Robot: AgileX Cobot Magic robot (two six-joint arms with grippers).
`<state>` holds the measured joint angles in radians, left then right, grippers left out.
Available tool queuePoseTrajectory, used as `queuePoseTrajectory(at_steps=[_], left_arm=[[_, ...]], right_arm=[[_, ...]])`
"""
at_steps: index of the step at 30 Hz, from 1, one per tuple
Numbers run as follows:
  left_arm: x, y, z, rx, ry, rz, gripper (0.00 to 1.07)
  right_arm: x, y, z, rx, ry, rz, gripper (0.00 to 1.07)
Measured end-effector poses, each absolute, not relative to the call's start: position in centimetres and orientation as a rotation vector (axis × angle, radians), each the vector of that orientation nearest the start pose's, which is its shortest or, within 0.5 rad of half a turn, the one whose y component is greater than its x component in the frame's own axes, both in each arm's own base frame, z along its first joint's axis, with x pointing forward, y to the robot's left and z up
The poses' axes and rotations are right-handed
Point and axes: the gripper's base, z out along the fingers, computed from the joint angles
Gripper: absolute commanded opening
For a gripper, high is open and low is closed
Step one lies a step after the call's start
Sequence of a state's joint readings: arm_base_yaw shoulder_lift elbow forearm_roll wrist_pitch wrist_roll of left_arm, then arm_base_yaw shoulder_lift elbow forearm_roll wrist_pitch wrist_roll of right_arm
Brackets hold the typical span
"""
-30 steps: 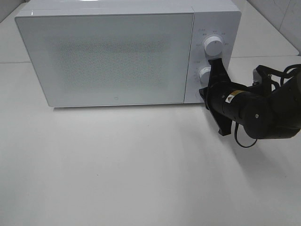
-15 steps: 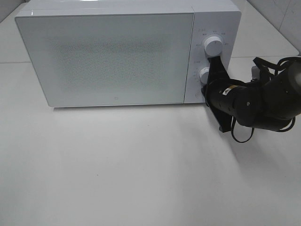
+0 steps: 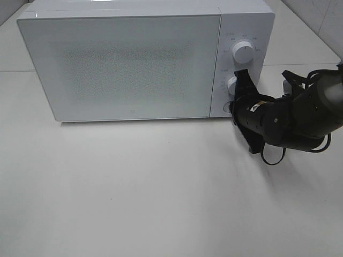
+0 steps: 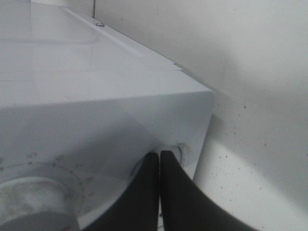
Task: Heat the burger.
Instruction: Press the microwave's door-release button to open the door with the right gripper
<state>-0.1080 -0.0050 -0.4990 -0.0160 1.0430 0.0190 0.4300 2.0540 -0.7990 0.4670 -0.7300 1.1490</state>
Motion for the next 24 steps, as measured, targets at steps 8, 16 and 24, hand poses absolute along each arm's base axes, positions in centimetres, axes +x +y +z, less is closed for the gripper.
queuePoseTrajectory(at_steps=[8, 16, 24], left_arm=[[-0.5, -0.1, 27.8, 0.129, 2.019, -0.075, 0.0], [-0.5, -0.1, 27.8, 0.129, 2.019, -0.075, 0.0], [-0.5, -0.1, 27.8, 0.129, 2.019, -0.075, 0.0]], right_arm=[[34.3, 13.0, 8.9, 1.265, 1.773, 0.877, 0.0], [34.7, 13.4, 8.8, 1.294, 1.774, 0.879, 0.0], [35.0, 13.5, 8.9, 1.318, 1.773, 0.878, 0.0]])
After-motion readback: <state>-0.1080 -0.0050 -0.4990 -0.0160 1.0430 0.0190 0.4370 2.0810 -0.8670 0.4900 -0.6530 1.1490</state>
